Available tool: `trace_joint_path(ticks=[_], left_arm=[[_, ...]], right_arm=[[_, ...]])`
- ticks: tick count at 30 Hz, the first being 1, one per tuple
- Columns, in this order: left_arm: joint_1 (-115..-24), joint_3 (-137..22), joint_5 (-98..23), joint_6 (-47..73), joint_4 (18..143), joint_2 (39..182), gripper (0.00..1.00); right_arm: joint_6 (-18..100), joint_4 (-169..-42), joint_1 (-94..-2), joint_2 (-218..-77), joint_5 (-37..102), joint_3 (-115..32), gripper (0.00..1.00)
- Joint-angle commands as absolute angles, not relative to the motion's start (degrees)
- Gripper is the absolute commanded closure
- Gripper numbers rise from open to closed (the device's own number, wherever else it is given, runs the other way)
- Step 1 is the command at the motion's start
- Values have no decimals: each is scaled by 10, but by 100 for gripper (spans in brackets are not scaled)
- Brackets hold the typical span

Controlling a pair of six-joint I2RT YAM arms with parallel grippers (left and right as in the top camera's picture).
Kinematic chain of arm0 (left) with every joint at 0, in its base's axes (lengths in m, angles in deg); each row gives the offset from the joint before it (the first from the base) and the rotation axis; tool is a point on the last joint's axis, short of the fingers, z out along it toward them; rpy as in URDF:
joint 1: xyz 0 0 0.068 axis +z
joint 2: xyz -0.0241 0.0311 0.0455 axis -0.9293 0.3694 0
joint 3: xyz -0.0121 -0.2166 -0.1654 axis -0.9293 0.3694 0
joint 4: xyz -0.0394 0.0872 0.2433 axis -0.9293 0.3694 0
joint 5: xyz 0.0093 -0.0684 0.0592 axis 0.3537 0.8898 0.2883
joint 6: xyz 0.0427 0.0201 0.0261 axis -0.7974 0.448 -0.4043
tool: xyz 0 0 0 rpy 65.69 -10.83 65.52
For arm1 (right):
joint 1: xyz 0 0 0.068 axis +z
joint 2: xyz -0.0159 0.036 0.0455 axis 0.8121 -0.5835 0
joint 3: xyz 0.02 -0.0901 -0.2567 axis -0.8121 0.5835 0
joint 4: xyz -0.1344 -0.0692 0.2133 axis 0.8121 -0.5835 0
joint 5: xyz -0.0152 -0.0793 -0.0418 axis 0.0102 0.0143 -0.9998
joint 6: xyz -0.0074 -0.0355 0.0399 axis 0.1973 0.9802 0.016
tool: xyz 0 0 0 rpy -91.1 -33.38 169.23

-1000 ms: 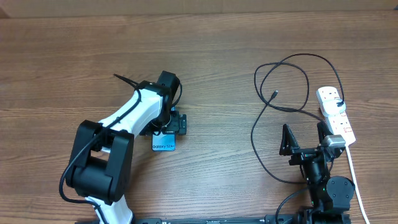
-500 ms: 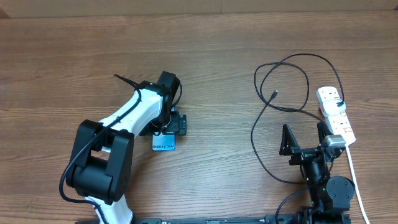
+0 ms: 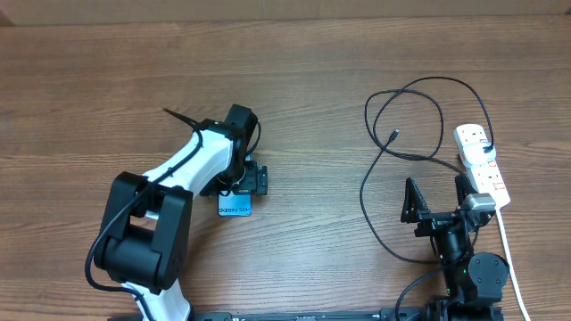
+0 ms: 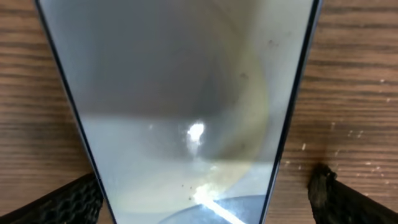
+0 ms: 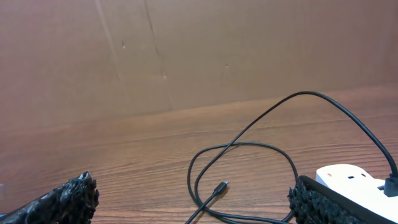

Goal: Plug charger to phone and switch on socket
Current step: 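Lower the left gripper and grasp the smartphone's bottom edge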

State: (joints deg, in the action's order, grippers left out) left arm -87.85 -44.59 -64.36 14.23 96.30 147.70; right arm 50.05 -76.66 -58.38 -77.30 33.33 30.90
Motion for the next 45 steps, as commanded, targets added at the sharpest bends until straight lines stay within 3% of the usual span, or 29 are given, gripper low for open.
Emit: trace_joint_path(ticks=[1,22,45], left_arm=[[-878,-416,-653,143,921,1482,0],[-874,-399,-741,131,875,1482,1],[-849,-399,-709,97,880,1482,0]], right_arm=[[503,-765,-582,-767,334,315,0],[503,-765,-582,-767,334,315,0],[503,-765,-582,-767,334,315,0]])
